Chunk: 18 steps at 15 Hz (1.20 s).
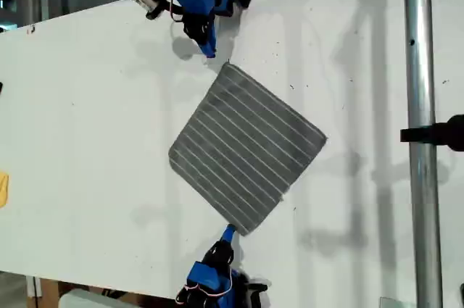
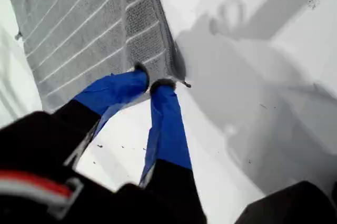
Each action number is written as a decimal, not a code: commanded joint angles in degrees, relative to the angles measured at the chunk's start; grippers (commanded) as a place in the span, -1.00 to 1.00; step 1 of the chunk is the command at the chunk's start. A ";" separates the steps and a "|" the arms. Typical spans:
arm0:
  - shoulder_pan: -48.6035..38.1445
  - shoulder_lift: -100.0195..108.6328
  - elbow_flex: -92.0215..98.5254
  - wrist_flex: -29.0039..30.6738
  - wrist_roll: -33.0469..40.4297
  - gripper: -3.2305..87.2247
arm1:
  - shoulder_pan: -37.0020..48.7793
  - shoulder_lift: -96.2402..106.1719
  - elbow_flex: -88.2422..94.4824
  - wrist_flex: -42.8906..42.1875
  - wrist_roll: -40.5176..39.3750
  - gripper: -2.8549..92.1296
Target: Grasp corners of a towel and fold twice.
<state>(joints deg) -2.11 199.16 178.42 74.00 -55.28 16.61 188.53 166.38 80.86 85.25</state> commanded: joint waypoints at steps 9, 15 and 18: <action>-8.70 0.18 0.35 0.09 -34.80 -0.99 | 0.97 -0.18 -4.31 -0.88 -1.41 -0.95; -3.69 -7.47 -14.94 2.72 -47.46 -0.99 | -2.37 -0.26 -10.11 -0.97 -1.67 -0.95; -0.35 -32.70 -29.27 -3.78 -48.96 -0.99 | -4.83 -8.26 -17.14 -2.81 -2.64 -0.95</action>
<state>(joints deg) -4.31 177.36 157.41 72.95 -103.10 13.01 185.10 154.95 79.89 83.67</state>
